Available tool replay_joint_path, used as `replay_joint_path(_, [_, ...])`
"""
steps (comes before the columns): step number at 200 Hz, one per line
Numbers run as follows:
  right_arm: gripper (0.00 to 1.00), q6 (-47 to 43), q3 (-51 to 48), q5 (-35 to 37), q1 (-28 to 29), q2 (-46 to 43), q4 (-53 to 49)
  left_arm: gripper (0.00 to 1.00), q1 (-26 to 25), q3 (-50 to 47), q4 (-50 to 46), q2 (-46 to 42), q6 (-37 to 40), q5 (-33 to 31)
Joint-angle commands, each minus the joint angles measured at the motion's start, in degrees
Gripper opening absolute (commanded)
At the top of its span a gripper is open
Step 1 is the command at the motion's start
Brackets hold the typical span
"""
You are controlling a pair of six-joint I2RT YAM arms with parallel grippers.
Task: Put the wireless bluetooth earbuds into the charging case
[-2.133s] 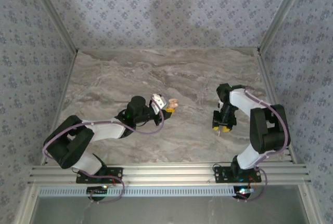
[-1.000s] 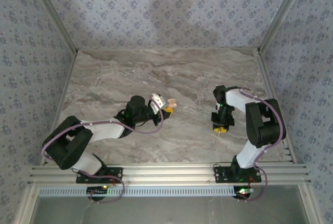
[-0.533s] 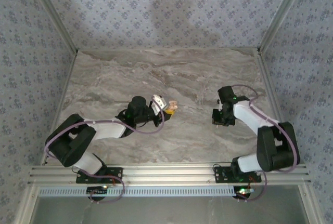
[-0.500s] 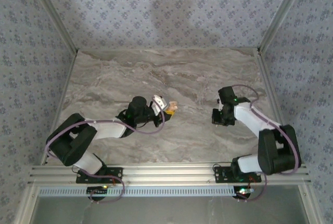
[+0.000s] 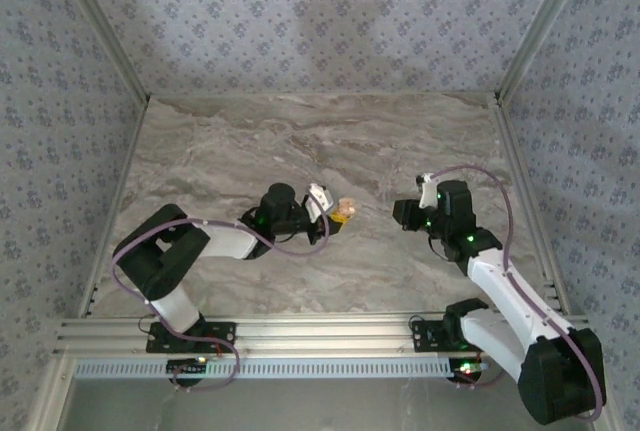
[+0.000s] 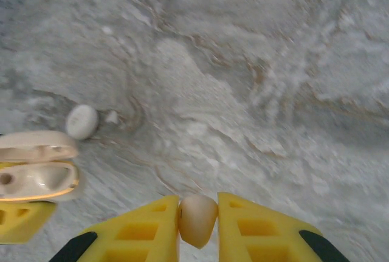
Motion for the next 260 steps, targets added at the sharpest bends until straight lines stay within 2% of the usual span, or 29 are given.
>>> replay_joint_path(1, [0.22,-0.4,-0.9,-5.3,0.7,-1.6,6.4,0.12,-0.4,2.5,3.3,1.5,0.8,2.6])
replay_joint_path(38, [0.22,-0.5,-0.5,-7.9,2.6,-2.3,11.8,0.12,-0.5,4.0,5.0,3.0,0.3,2.8])
replay_joint_path(150, [0.23,-1.1,1.3,-7.8,9.8,1.9,20.5,0.12,-0.8,6.8,6.7,3.4,-0.5,3.3])
replay_joint_path(260, [0.23,-1.1,2.8,-8.1,11.1,5.8,25.1,0.12,-0.8,6.0,9.6,3.6,-1.0,3.3])
